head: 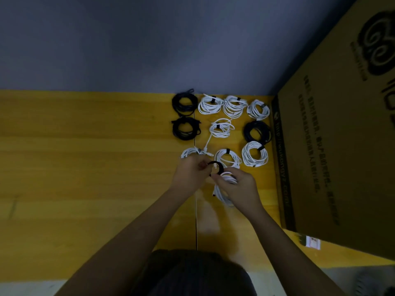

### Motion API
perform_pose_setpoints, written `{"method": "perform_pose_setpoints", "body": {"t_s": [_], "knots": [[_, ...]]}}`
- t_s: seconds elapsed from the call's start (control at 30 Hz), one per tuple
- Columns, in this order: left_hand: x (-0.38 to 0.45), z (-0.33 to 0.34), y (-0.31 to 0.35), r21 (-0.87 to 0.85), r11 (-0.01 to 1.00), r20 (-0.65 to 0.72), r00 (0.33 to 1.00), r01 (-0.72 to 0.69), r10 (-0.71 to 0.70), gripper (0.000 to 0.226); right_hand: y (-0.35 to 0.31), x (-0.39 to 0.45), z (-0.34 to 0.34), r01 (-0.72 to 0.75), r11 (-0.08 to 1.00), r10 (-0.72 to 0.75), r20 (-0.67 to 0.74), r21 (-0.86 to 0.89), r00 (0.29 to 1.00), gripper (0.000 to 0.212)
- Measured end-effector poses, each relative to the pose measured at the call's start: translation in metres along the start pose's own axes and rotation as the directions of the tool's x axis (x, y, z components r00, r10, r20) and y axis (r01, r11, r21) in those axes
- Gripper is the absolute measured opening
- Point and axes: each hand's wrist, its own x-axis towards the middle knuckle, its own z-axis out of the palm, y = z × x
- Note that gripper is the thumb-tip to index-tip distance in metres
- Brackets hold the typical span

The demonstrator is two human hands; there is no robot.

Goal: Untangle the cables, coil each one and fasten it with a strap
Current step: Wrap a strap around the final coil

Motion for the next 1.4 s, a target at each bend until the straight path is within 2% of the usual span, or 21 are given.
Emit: {"method": "perform_pose_setpoints", "body": {"t_s": [0.13, 0.3, 0.4, 0.53, 0.57, 0.6, 0.67, 0.73, 0.8, 0.83, 0.9, 0.97, 1.1, 1.2, 1.27, 1.4], "knots": [[-0.012, -0.03, 0.01, -0.043, 0.999, -0.025, 1.0, 0.016, -0.017, 0.017, -0.026, -0.004, 0.001, 0.079, 0.997, -0.079, 0.022, -0.017, 0.997, 0.02], [-0.027, -0.061, 0.022, -0.086, 0.995, -0.081, 0.996, -0.053, 0.046, 0.015, -0.053, -0.01, 0.001, 0.163, 0.984, -0.158, 0.075, -0.076, 0.985, 0.034], [-0.032, -0.076, 0.029, -0.188, 0.982, -0.084, 0.996, -0.007, -0.009, 0.013, -0.067, -0.008, 0.001, 0.26, 0.936, -0.24, 0.113, -0.237, 0.964, 0.029], [-0.035, -0.09, 0.03, -0.225, 0.974, -0.04, 0.999, -0.019, 0.01, 0.01, -0.093, -0.002, 0.0, 0.373, 0.757, -0.361, 0.133, -0.536, 0.923, 0.023], [-0.035, -0.094, 0.03, -0.262, 0.965, -0.043, 0.999, -0.027, 0.017, 0.011, -0.1, 0.0, 0.0, 0.376, 0.736, -0.372, 0.128, -0.562, 0.919, 0.021], [-0.034, -0.098, 0.031, -0.301, 0.953, -0.047, 0.999, -0.031, 0.018, 0.013, -0.104, 0.002, 0.0, 0.378, 0.742, -0.378, 0.121, -0.554, 0.918, 0.018], [-0.034, -0.105, 0.035, -0.357, 0.933, -0.075, 0.997, -0.045, 0.019, 0.019, -0.111, 0.005, 0.001, 0.384, 0.806, -0.371, 0.122, -0.449, 0.921, 0.027], [-0.035, -0.116, 0.038, -0.304, 0.946, -0.153, 0.986, -0.107, 0.063, 0.022, -0.12, 0.005, 0.001, 0.326, 0.935, -0.301, 0.17, -0.143, 0.938, 0.033], [-0.034, -0.131, 0.037, -0.06, 0.979, -0.206, 0.962, -0.195, 0.179, 0.02, -0.13, 0.004, -0.002, 0.204, 0.972, -0.228, 0.249, 0.121, 0.941, 0.033], [-0.034, -0.14, 0.035, 0.108, 0.968, -0.193, 0.95, -0.227, 0.245, 0.016, -0.135, 0.003, -0.004, 0.162, 0.972, -0.205, 0.271, 0.172, 0.94, 0.031], [-0.031, -0.155, 0.031, 0.413, 0.875, -0.114, 0.938, -0.254, 0.326, 0.013, -0.142, 0.001, -0.007, 0.138, 0.972, -0.192, 0.307, 0.19, 0.932, 0.029], [-0.03, -0.163, 0.03, 0.535, 0.787, -0.042, 0.921, -0.307, 0.388, 0.019, -0.146, 0.002, -0.009, 0.122, 0.969, -0.186, 0.31, 0.216, 0.932, 0.027], [-0.034, -0.171, 0.036, 0.486, 0.782, 0.007, 0.897, -0.39, 0.443, 0.036, -0.151, 0.004, -0.013, 0.109, 0.931, -0.218, 0.294, 0.347, 0.93, 0.029], [-0.029, -0.181, 0.031, 0.552, 0.761, 0.066, 0.928, -0.34, 0.366, 0.05, -0.157, 0.004, -0.018, 0.099, 0.903, -0.238, 0.294, 0.418, 0.926, 0.023], [-0.027, -0.186, 0.026, 0.532, 0.785, 0.071, 0.941, -0.317, 0.331, 0.048, -0.164, 0.005, -0.025, 0.129, 0.909, -0.253, 0.278, 0.396, 0.927, 0.019], [-0.029, -0.186, 0.039, 0.383, 0.853, -0.014, 0.921, -0.355, 0.389, 0.04, -0.172, 0.009, -0.024, 0.174, 0.946, -0.239, 0.227, 0.272, 0.944, 0.015]]}}
